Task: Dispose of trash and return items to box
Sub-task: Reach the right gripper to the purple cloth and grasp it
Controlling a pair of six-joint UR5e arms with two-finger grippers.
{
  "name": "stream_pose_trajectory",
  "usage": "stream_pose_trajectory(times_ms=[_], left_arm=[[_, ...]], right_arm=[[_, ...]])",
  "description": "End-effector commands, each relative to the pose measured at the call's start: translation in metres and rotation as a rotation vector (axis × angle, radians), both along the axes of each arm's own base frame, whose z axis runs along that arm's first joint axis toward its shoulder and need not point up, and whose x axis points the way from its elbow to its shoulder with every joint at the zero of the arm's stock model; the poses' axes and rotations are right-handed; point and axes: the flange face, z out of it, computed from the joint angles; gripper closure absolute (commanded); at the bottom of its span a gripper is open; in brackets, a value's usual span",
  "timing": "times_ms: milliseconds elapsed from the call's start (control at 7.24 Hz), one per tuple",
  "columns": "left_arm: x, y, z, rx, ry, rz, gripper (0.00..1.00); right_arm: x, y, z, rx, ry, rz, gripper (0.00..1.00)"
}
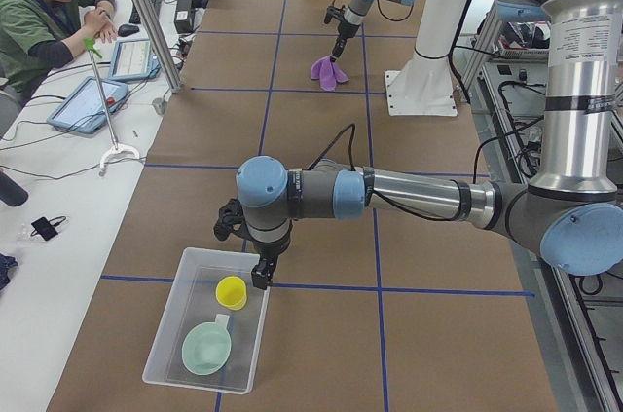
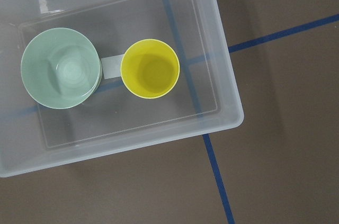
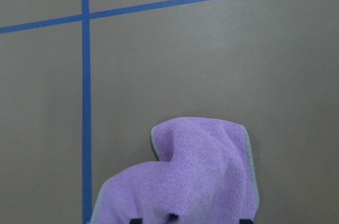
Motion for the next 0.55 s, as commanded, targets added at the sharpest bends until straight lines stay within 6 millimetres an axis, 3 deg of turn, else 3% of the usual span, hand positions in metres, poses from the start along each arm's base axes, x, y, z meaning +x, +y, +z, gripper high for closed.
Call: stream_pose_trajectory(times_ms=[0, 414], left_arm=[[-0.0001, 0.0002, 0.0007, -0.001, -0.001, 0.0, 0.01], [-0.0001, 0.0002, 0.0007, -0.002, -0.001, -0.001, 0.01]], right_arm=[[-0.0011, -0.0031, 0.0006, 0.025, 0.011, 0.014, 0.51], [0.0014, -0.0084, -0.0044, 0.033, 0.004, 0.023, 0.53]])
